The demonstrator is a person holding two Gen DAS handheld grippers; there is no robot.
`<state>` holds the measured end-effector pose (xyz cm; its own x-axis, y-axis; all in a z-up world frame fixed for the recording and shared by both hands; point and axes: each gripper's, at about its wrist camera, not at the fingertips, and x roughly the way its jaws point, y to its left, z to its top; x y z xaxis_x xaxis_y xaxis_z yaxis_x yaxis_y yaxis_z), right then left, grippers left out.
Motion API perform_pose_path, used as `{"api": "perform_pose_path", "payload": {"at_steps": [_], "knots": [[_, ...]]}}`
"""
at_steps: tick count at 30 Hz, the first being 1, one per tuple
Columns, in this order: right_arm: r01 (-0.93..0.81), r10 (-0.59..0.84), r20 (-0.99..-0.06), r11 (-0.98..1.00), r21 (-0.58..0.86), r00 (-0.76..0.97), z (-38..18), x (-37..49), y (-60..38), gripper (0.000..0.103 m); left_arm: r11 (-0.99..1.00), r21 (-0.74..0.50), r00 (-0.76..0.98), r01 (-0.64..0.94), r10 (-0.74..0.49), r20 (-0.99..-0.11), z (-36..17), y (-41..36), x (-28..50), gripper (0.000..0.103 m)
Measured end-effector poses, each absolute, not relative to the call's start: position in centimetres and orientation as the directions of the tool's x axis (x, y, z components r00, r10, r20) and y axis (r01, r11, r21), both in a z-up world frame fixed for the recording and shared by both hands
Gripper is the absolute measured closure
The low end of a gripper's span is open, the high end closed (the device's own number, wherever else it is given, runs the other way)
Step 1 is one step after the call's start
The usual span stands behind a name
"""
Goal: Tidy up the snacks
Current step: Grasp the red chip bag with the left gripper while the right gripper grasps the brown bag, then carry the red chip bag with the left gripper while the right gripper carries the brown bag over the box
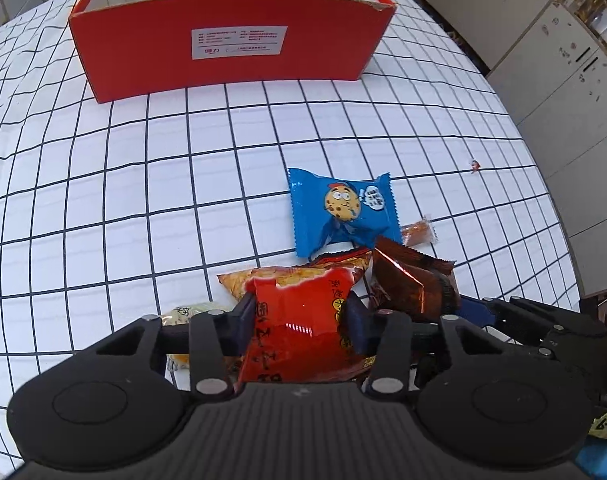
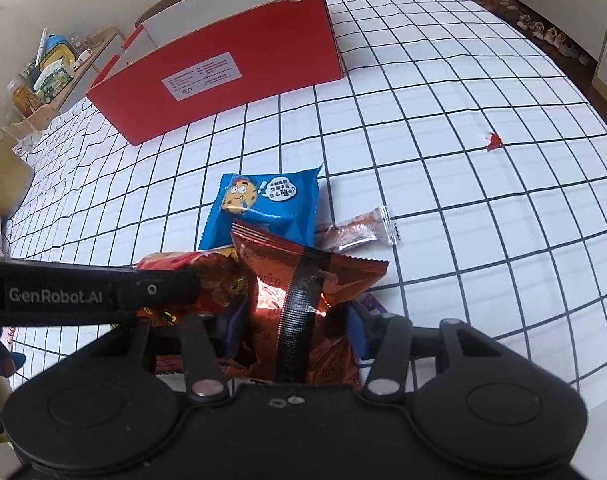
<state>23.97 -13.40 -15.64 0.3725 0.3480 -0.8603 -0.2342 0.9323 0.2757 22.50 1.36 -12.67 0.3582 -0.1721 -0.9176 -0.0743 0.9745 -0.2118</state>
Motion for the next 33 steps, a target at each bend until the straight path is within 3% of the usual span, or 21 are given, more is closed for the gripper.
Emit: {"api": "perform_pose_path", "payload": {"at_steps": [18, 33], "knots": [[-0.262, 0.339, -0.81, 0.936, 0.237, 0.478, -11.4, 20.5, -14.8, 0.061, 0.959, -0.276, 0.471, -0.058, -0.217, -0.855, -8.8, 2.2, 18.5, 0.061], [-0.345, 0.375, -0.735, 0.917, 0.202, 0.565, -6.3, 18.8, -14.1, 0.061, 0.97, -0.237, 0.608, -0.052, -0.157, -0.778, -3.8, 3.0, 15.9, 0.061]]}}
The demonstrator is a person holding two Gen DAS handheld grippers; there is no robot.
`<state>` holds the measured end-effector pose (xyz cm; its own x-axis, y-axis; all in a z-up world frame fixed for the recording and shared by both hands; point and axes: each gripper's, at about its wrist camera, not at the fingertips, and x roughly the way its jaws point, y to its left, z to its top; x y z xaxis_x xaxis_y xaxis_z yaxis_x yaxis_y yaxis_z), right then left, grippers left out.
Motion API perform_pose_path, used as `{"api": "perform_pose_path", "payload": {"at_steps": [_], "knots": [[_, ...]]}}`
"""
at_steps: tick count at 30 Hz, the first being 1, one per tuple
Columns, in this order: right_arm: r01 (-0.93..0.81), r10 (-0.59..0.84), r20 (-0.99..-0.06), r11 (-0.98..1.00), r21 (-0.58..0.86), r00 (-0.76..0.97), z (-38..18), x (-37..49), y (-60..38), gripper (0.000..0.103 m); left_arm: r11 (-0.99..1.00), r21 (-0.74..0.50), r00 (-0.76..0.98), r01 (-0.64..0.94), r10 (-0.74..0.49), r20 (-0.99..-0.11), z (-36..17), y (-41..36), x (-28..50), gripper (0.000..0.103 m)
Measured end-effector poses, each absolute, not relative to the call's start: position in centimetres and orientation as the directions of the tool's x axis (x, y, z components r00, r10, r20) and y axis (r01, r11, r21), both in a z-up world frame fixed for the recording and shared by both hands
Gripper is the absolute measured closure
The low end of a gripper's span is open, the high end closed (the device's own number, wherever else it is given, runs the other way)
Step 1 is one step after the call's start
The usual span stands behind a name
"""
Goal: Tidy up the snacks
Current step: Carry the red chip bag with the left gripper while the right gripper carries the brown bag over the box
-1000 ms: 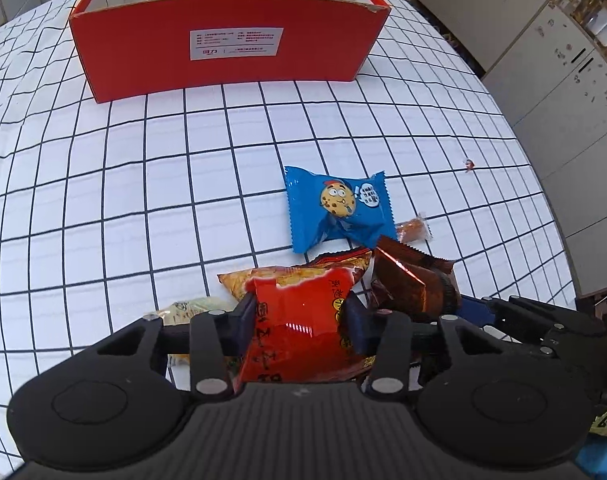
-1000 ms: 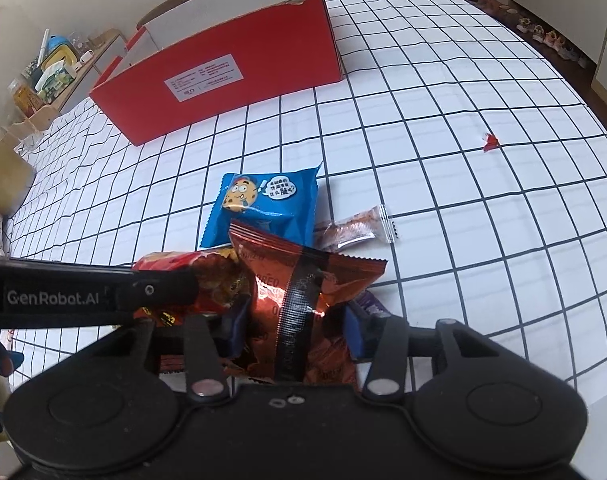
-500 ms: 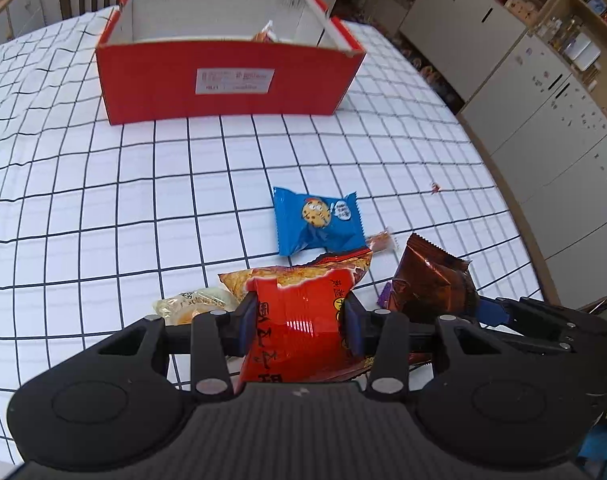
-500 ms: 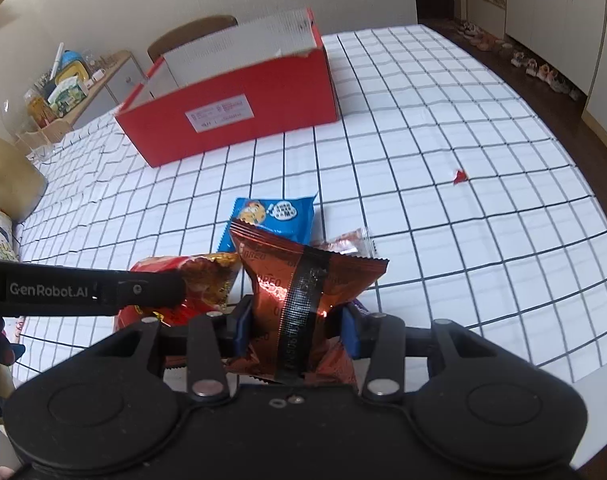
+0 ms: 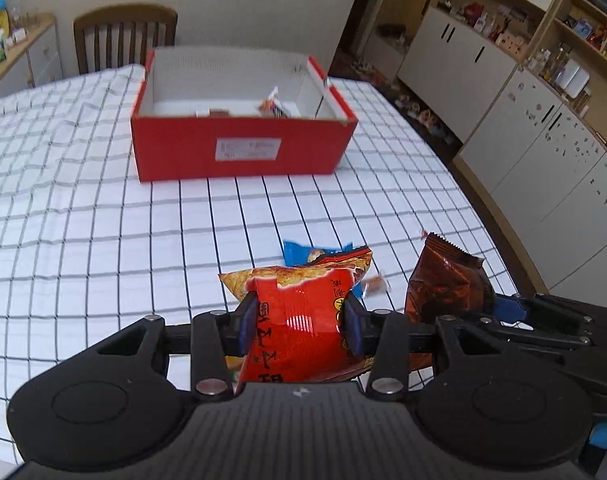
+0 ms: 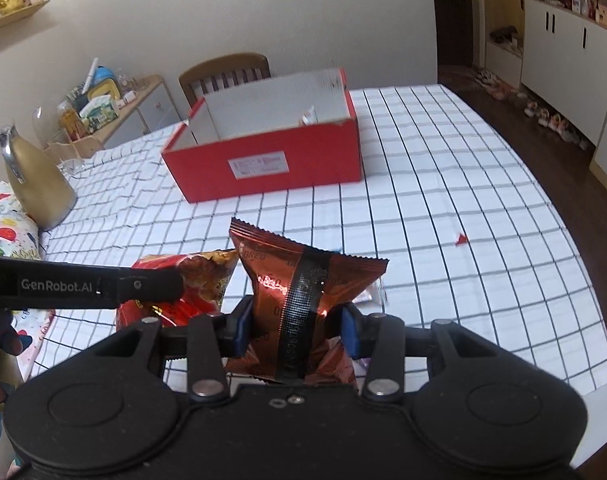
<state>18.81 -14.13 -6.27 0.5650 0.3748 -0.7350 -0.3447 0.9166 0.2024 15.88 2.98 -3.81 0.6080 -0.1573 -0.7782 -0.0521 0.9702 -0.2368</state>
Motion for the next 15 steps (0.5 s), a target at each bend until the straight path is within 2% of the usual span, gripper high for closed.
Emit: {"api": "perform_pose_path", "payload": {"at_steps": [15], "knots": [[-0.412, 0.417, -0.648, 0.895, 0.171, 0.637, -1.6, 21.0, -13.1, 0.061, 0.971, -0.229, 0.7, -0.065, -0.119, -0.704, -0.1, 4.4, 16.9, 0.061]]}}
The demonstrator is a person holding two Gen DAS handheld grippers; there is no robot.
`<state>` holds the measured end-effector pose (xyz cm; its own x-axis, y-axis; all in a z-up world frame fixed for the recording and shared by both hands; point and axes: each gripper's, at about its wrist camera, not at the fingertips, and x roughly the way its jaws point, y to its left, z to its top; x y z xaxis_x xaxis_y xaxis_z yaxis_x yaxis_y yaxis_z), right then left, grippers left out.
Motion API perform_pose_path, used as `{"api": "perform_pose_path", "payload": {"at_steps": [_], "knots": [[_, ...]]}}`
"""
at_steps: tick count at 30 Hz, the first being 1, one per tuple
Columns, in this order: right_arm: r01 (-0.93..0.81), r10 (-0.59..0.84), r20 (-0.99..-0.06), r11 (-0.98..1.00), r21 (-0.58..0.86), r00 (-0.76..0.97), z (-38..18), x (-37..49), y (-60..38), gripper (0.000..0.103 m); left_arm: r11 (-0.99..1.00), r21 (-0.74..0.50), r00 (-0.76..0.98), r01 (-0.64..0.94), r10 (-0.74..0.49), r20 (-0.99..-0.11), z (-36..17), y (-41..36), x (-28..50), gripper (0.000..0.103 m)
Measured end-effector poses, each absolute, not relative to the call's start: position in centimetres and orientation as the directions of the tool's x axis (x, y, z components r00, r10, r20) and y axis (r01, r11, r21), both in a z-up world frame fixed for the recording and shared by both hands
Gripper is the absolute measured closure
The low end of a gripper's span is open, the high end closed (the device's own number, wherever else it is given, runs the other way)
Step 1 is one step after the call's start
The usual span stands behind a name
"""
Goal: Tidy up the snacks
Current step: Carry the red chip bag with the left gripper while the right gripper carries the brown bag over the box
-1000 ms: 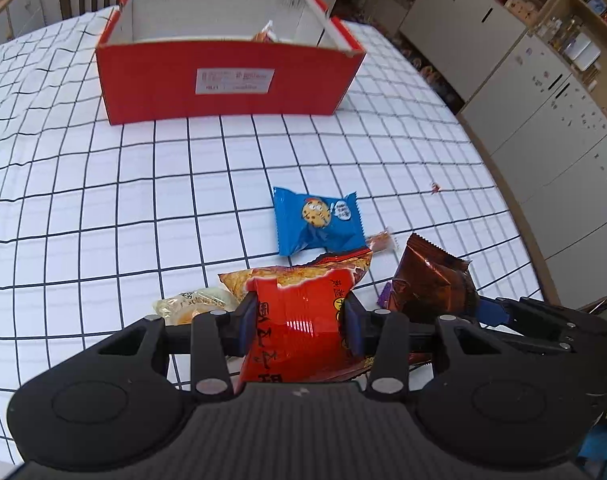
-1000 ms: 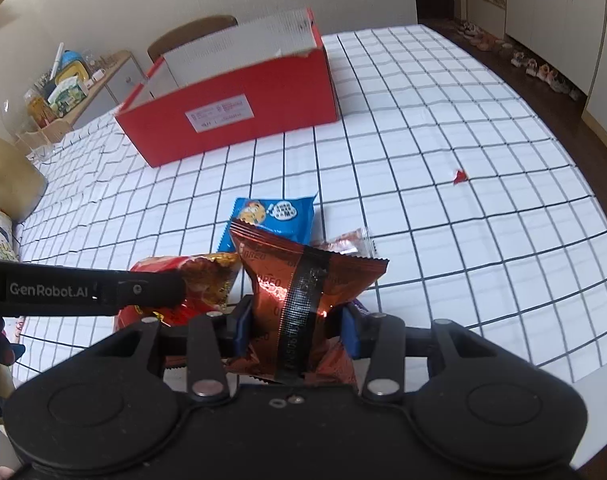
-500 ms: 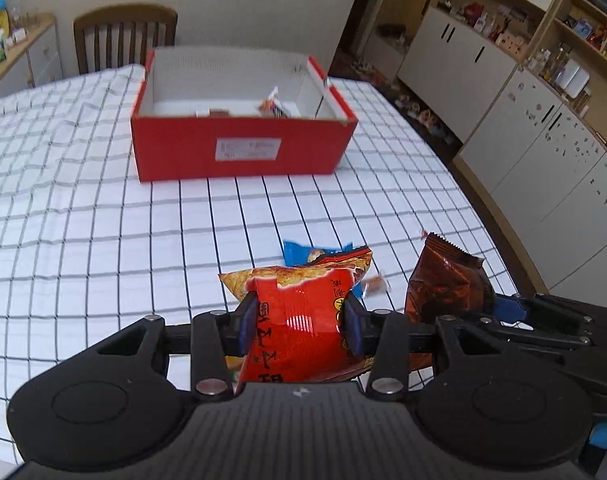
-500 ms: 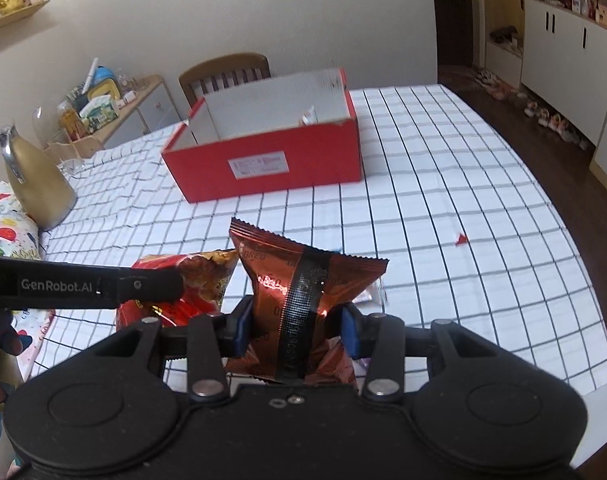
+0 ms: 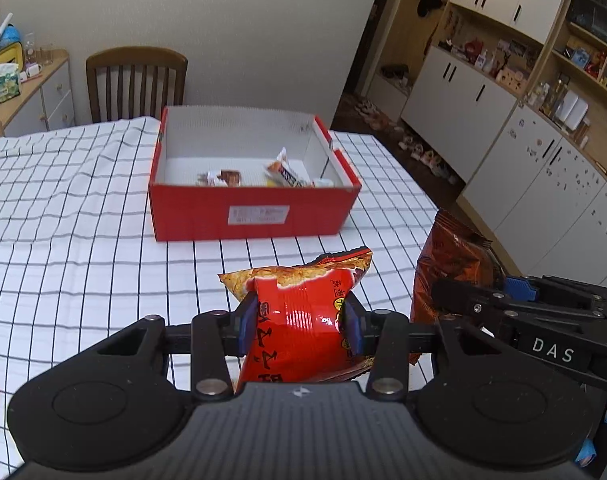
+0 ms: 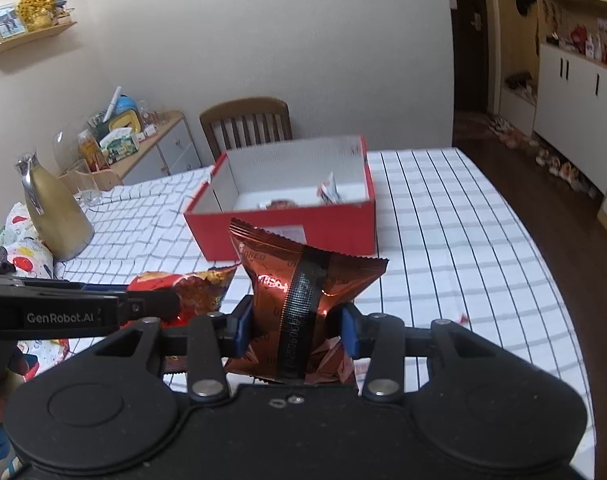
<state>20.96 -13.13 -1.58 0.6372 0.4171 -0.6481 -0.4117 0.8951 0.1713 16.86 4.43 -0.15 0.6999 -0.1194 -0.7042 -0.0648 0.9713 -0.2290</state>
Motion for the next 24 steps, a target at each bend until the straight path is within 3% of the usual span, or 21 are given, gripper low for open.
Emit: {"api": "perform_pose_path", "payload": {"at_steps": [24], "knots": [[-0.516, 0.46, -0.596, 0.852, 0.088, 0.658, 1.7, 30.0, -9.0, 0.061, 0.976, -0.163, 0.752, -0.142, 0.0, -0.66, 2.4, 7.9, 25.3, 0.061]]}}
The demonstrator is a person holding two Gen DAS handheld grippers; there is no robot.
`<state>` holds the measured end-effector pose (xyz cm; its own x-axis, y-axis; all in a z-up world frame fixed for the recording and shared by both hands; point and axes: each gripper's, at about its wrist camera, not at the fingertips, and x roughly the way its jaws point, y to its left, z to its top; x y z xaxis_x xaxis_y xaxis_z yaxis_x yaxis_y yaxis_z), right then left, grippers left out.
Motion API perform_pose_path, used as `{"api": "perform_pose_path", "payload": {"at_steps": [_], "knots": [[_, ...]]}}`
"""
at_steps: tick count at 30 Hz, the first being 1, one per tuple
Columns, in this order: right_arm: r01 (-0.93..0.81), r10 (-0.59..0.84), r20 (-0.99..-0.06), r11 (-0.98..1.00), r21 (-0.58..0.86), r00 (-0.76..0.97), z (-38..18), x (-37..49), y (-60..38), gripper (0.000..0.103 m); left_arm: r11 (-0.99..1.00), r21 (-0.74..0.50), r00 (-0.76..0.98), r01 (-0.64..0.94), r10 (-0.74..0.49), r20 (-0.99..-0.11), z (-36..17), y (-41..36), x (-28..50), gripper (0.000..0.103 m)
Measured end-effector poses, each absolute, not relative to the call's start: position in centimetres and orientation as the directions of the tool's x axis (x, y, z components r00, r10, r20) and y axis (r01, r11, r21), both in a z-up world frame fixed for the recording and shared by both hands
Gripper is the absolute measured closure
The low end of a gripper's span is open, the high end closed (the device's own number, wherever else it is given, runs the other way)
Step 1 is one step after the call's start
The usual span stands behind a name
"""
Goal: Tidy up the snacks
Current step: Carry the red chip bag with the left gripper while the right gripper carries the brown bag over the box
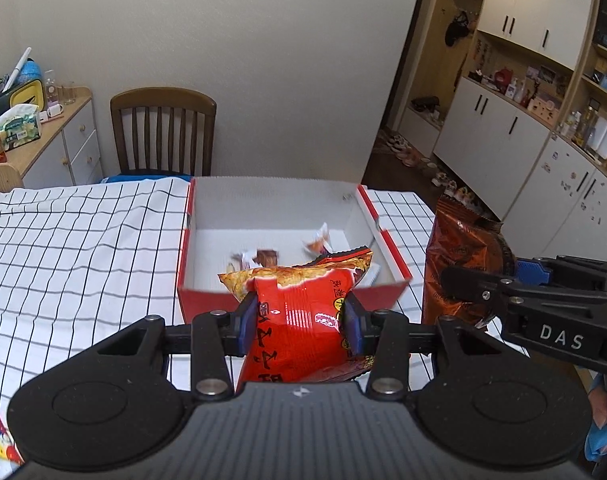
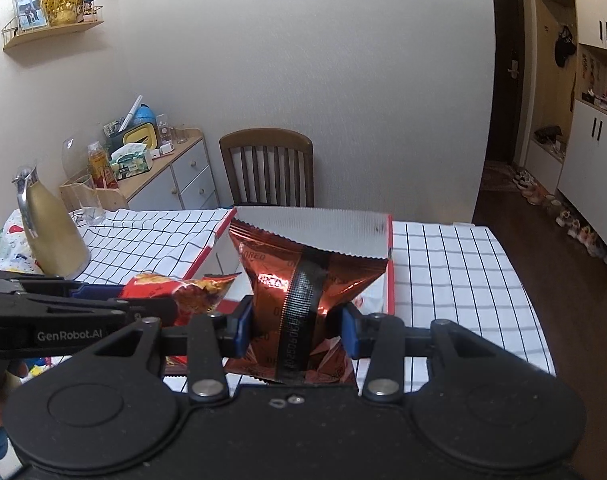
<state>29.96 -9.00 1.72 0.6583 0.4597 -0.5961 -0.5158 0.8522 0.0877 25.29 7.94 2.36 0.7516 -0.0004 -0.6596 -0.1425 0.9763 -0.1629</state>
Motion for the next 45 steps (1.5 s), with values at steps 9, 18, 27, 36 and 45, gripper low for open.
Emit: {"api": "perform_pose_path", "payload": {"at_steps": [9, 18, 27, 36, 45], "knots": [[-0.544, 0.457, -0.609, 0.838, 0.05, 0.648, 1.1, 34.6, -6.9, 0.061, 0.977, -0.121, 0.758, -0.178, 0.057, -0.649, 2.4, 9.5, 30.1, 0.061], [-0.539, 0.444, -0.639, 0.84, 0.054, 0.628, -0.6, 40.2, -5.6, 0.061, 0.973, -0.091, 0.73, -0.211, 0.095, -0.677, 0.8, 11.1, 36.1, 0.061], [-0.541, 0.423, -0.697, 0.839, 0.058, 0.58, -3.8, 44.2, -4.4, 0.061, 0.962, -0.074, 0.685, -0.262, 0.132, -0.716, -1.8, 12.2, 41.2, 0.061], [-0.583, 0.431, -0.755, 0.809, 0.08, 0.494, -6.6, 45.9, -2.9, 0.061, 0.958, -0.049, 0.639, -0.284, 0.15, -0.755, -4.2, 13.3, 45.6, 0.06], [-0.606, 0.413, -0.798, 0.792, 0.076, 0.44, -8.7, 46.4, -1.9, 0.061, 0.966, 0.028, 0.583, -0.258, 0.179, -0.792, -7.3, 12.9, 48.4, 0.06]]}}
